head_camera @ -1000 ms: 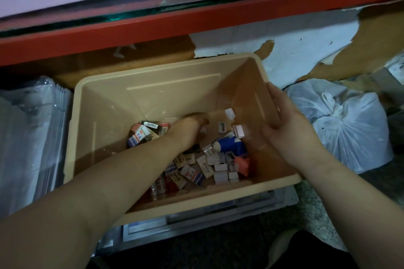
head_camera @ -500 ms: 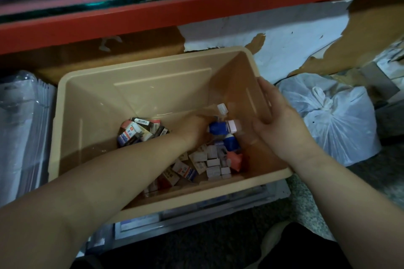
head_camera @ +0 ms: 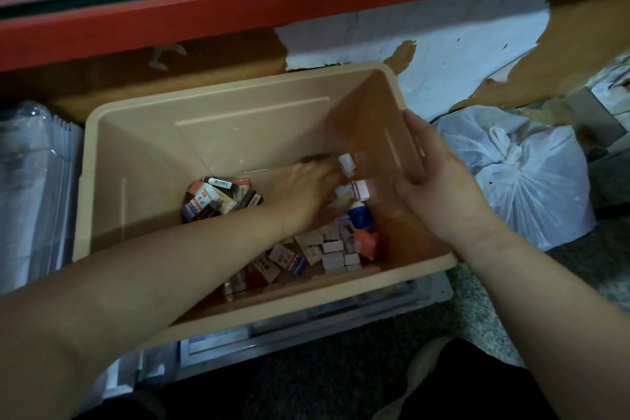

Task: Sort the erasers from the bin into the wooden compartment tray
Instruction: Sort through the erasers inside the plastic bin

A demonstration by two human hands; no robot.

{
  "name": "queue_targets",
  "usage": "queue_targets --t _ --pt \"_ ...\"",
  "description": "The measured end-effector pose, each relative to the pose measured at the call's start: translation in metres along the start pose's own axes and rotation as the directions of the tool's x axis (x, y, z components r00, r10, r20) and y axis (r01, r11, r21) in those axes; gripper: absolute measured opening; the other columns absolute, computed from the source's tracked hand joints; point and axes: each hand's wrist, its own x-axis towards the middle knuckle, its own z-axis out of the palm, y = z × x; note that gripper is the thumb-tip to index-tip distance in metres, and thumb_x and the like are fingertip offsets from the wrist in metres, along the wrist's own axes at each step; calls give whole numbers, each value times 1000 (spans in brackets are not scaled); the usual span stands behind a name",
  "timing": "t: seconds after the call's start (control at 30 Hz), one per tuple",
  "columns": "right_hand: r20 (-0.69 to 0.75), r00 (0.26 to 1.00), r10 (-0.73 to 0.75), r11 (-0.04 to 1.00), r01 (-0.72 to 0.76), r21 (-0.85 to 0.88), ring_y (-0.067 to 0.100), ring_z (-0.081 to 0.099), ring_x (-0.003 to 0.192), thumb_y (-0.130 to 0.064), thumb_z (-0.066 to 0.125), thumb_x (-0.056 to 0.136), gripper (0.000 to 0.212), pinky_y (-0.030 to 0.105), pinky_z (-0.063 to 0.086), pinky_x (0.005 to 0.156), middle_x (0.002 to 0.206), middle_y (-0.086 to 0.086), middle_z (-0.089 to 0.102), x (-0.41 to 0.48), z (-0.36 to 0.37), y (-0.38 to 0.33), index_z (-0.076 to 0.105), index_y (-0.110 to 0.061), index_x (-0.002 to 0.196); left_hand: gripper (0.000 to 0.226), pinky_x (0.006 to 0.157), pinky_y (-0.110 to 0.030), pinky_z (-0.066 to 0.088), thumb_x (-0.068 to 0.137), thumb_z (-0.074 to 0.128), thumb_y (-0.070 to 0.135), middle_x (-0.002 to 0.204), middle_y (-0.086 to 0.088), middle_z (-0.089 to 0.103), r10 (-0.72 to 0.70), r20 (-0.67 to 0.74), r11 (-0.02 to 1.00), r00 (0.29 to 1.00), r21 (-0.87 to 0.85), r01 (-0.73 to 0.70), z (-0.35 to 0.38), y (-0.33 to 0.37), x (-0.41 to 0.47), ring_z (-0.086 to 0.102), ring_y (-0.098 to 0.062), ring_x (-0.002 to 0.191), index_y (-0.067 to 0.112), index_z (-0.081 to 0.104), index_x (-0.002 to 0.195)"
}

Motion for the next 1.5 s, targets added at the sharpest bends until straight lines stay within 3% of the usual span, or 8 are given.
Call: queue_targets --t 0.1,0.17,0.37,0.57,0.67,0.83,1.0,1.5 --pt "3 1000 4 1000 -4 4 21 47 121 -15 52 86 67 22 36 90 140 4 41 1 0 1 19 -28 143 38 85 -35 46 88 53 41 114 -13 62 232 207 970 951 -115 -212 12 20 -3 58 -30 104 13 58 115" --pt "-1 1000 4 1000 -4 4 21 46 121 -13 52 85 68 17 34 86 140 4 41 1 0 3 19 -29 143 37 93 -31 42 89 55 36 123 -7 56 137 380 988 915 -122 -97 19 31 3 51 -23 112 15 55 120" --pt "-4 1000 2 1000 -2 -7 23 47 120 -14 54 81 72 8 28 75 138 5 42 2 0 5 20 -29 142 30 91 -27 39 87 57 20 116 -9 56 66 447 985 892 -174 14 24 40 14 52 -23 106 6 56 114" --pt "-4 1000 1 1000 -1 8 20 47 122 -14 53 84 68 17 33 90 139 4 43 1 1 2 21 -28 142 13 57 -13 43 86 58 7 76 1 63 -137 225 969 965 -173 178 6 11 15 58 -9 65 6 60 99" --pt "-6 1000 -2 1000 2 11 20 47 121 -12 53 84 68 9 29 84 139 4 43 2 1 3 21 -27 142 37 78 -17 36 78 71 16 112 -10 61 -112 132 959 985 -245 142 1 -2 10 55 -22 102 5 61 113" --pt "-2 1000 -1 1000 1 10 19 48 118 -7 55 82 72 6 27 77 135 5 46 1 -1 3 21 -29 142 44 92 -28 39 78 69 7 121 -18 58 -248 36 868 968 -436 239 0 -9 8 54 -29 112 1 55 120" --pt "6 1000 8 1000 -8 0 20 48 120 -8 54 84 71 16 33 86 138 3 44 1 -1 2 20 -30 142 50 88 -15 35 79 65 -1 122 -15 55 -358 70 786 931 -515 341 3 -22 7 52 -18 108 1 46 126" --pt "9 1000 6 1000 -6 -24 21 49 119 -7 54 84 71 14 33 84 139 4 43 2 -1 3 19 -29 143 33 96 -33 41 80 66 7 121 -18 54 -348 96 847 933 -395 356 7 -10 16 53 -31 111 -2 54 109"
